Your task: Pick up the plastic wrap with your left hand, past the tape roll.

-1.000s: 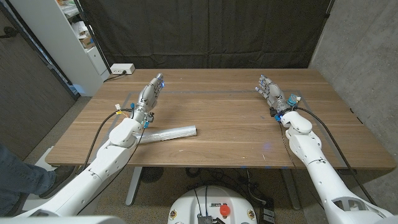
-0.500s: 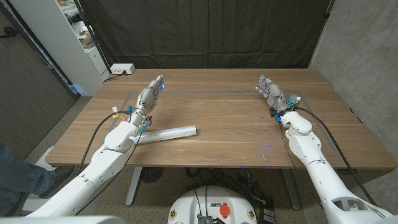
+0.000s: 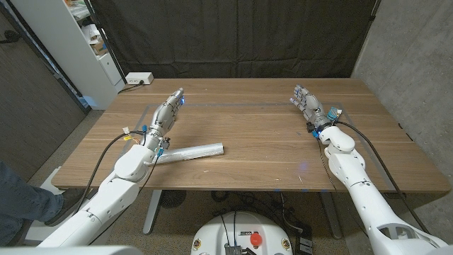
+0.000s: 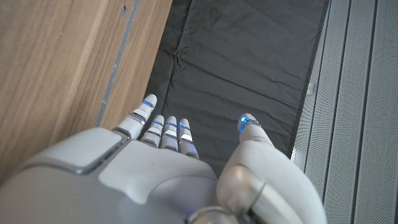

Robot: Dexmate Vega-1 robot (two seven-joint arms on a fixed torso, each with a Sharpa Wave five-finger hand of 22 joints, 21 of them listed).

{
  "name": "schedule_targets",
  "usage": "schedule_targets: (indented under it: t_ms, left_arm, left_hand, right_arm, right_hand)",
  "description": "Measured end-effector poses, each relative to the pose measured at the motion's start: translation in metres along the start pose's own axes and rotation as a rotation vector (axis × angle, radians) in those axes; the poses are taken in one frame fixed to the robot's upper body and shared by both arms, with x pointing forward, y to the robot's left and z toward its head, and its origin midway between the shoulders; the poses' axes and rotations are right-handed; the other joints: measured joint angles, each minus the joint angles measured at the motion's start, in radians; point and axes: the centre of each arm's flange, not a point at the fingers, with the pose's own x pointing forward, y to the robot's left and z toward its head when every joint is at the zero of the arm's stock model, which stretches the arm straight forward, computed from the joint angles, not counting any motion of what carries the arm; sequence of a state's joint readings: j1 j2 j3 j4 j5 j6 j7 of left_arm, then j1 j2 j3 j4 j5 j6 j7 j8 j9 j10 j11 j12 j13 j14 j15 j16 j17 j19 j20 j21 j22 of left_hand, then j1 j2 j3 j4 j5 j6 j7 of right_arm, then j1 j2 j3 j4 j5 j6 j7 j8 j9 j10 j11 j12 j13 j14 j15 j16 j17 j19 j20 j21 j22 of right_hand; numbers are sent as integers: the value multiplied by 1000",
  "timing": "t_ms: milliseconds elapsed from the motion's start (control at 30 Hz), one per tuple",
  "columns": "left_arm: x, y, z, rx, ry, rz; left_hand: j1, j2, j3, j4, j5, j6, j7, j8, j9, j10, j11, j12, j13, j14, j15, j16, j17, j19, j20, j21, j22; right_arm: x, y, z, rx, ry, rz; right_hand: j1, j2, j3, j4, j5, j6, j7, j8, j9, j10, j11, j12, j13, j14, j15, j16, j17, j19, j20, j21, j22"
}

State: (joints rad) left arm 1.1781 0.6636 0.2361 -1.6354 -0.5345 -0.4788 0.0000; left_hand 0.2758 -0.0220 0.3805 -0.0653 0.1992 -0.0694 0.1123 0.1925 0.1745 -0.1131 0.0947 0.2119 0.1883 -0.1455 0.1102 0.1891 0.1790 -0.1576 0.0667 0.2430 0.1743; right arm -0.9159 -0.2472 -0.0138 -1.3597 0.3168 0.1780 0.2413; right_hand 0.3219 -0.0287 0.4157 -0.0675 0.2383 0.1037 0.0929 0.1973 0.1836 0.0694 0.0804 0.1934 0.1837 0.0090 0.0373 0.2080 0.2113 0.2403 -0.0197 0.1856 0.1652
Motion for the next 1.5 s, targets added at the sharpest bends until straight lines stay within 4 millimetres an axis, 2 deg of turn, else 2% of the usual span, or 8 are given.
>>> schedule_targets:
  t_ms: [300, 1267, 1500]
  left_arm:
    - [-10, -1, 1, 18, -6, 5]
    - [-31, -8, -8, 55, 5, -11]
    - [-35, -10, -4, 65, -8, -13]
  left_hand:
    - [0, 0, 0, -8, 0, 0, 0, 0, 0, 5, -5, 7, 0, 3, -3, 0, 0, 0, 0, -7, 0]
    - [9, 9, 4, -12, -8, 7, 0, 0, 0, 5, -5, 7, 0, 3, -3, 0, 0, 5, 5, -14, 5]
    - [9, 9, 4, -12, -8, 11, -3, 0, 0, 5, -5, 7, 0, 3, -3, 0, 0, 5, 5, -14, 5]
  right_arm:
    - [-1, 0, 1, -9, 4, 2]
    - [4, -1, -5, -8, 20, 1]
    - [3, -1, -6, -9, 22, 0]
  right_hand:
    - [0, 0, -4, -4, -7, 0, 0, 0, 0, 0, 0, 0, 0, 0, 0, 0, 0, 0, 0, 0, 0]
    - [0, 0, -4, -4, -7, 5, -5, 0, 0, 0, 0, 0, 0, 0, 0, 0, 0, 0, 0, 0, 0]
    - [0, 0, -4, -4, -7, 5, -5, 0, 0, 0, 0, 0, 0, 0, 0, 0, 0, 0, 0, 0, 0]
